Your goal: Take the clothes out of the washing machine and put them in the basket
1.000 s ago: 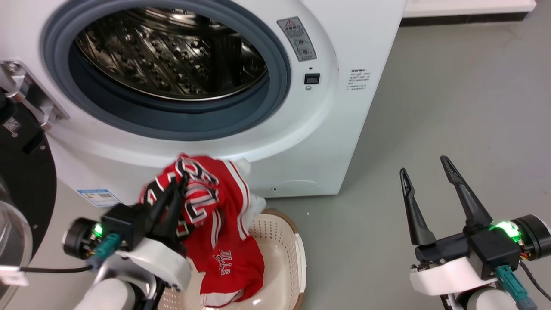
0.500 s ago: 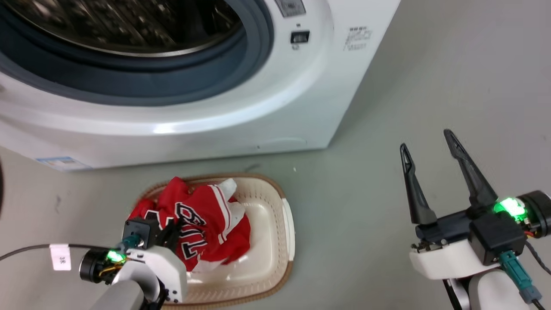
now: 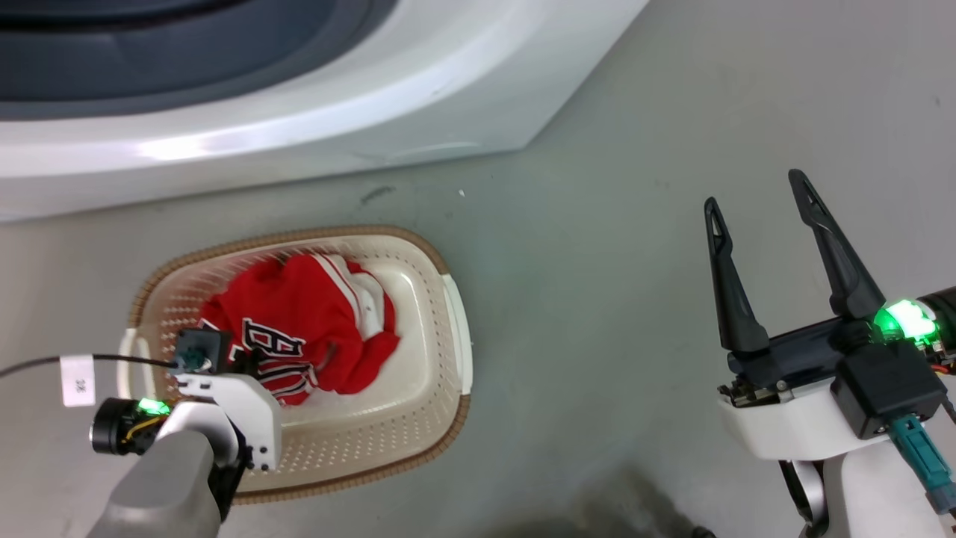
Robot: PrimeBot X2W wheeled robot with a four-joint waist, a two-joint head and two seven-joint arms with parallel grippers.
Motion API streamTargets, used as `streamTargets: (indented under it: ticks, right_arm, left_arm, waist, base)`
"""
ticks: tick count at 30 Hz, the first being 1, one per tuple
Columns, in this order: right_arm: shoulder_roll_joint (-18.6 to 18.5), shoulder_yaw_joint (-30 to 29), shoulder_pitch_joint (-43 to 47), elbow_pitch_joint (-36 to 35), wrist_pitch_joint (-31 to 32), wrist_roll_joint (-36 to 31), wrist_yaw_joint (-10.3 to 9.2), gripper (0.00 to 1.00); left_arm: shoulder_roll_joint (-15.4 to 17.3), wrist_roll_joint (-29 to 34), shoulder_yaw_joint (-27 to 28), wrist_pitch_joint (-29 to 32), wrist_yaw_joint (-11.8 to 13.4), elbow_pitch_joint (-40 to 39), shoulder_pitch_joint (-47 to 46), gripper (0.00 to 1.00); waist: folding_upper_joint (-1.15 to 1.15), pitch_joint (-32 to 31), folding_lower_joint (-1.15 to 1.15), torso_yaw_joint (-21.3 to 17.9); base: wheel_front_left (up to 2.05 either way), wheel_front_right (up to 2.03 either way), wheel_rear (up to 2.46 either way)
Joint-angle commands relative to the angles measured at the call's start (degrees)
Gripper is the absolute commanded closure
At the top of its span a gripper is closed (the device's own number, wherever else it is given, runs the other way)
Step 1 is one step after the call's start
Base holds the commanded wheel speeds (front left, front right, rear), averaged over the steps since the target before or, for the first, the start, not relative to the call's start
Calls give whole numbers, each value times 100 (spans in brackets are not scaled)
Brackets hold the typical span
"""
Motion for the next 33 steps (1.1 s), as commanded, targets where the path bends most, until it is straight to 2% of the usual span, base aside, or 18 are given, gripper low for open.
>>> streamTargets:
  ticks: [1, 11, 12, 13, 18, 21, 26, 33]
  right_arm:
    - [12, 9, -114, -29, -11, 8, -8, 0]
    - [12, -23, -230, -51, -11, 63, -8, 0]
    - [12, -13, -242, -35, -11, 68, -8, 0]
    - [12, -12, -253, -19, -11, 78, -8, 0]
    - [11, -32, -220, 73, -11, 62, -8, 0]
    - [10, -61, -177, 139, -11, 22, -8, 0]
    - [11, -196, -82, 265, -11, -27, -8, 0]
    - [11, -466, 49, 413, -12, -91, -8, 0]
  left_arm:
    - [-15, -21, 12, -32, -24, 51, -102, 100]
    - [-117, -157, 162, -210, -4, 693, -583, 100]
    - [-127, -161, 166, -214, -5, 738, -584, 55]
    - [-146, -165, 157, -217, -9, 774, -577, 0]
    - [-230, -185, 166, -246, -8, 835, -455, 0]
    - [-215, -297, 358, -267, 47, 701, -385, 0]
    - [-119, -198, 748, -271, 101, -208, -111, 0]
    - [-74, 387, 1712, -260, 244, -2074, 536, 0]
  waist:
    - [0, 255, -1, -144]
    - [0, 564, -1, -221]
    - [0, 553, -1, -222]
    - [0, 530, -1, -217]
    - [0, 266, -1, -135]
    - [0, -17, -1, -39]
    - [0, -588, -1, 218]
    - [0, -1422, -1, 584]
  base:
    - [0, 0, 0]
    - [0, 0, 0]
    - [0, 0, 0]
    - [0, 0, 0]
    - [0, 0, 0]
    - [0, 0, 0]
    - [0, 0, 0]
    - [0, 0, 0]
